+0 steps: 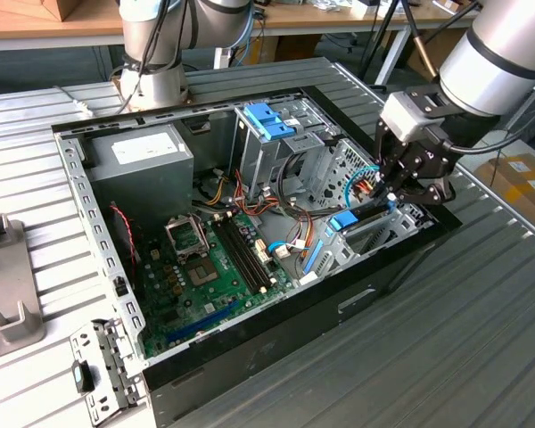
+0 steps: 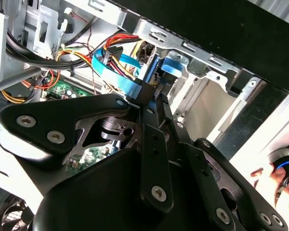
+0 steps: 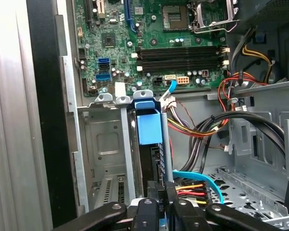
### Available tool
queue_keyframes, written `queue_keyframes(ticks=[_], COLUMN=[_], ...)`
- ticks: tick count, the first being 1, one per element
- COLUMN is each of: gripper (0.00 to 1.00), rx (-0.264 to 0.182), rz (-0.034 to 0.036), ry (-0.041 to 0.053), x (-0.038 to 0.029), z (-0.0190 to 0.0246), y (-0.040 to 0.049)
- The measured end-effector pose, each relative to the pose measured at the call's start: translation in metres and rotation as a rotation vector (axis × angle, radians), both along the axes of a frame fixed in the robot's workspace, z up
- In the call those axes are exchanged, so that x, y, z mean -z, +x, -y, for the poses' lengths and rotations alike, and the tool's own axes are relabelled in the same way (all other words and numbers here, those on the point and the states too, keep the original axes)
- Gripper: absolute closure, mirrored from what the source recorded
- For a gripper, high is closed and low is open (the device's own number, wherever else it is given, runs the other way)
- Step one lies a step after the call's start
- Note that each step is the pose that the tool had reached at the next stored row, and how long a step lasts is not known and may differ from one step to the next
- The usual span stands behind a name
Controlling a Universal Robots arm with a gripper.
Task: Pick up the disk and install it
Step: 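Insert the first disk wire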
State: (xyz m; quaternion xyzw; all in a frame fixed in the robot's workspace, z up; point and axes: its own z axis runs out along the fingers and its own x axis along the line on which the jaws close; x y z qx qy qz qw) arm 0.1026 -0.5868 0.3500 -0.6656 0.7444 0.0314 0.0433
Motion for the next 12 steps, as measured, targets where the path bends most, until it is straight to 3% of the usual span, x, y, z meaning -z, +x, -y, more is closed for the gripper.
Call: queue_keyframes(ticks=[4, 12], gripper=[0.82, 0.82], rx=[0.004, 0.006], rz=[0.0000, 0.0000], ry=[0.0001, 0.0000], x=[0.0020, 0.0047], z=[-0.0021, -0.0022], y=[-0.0013, -0.0041])
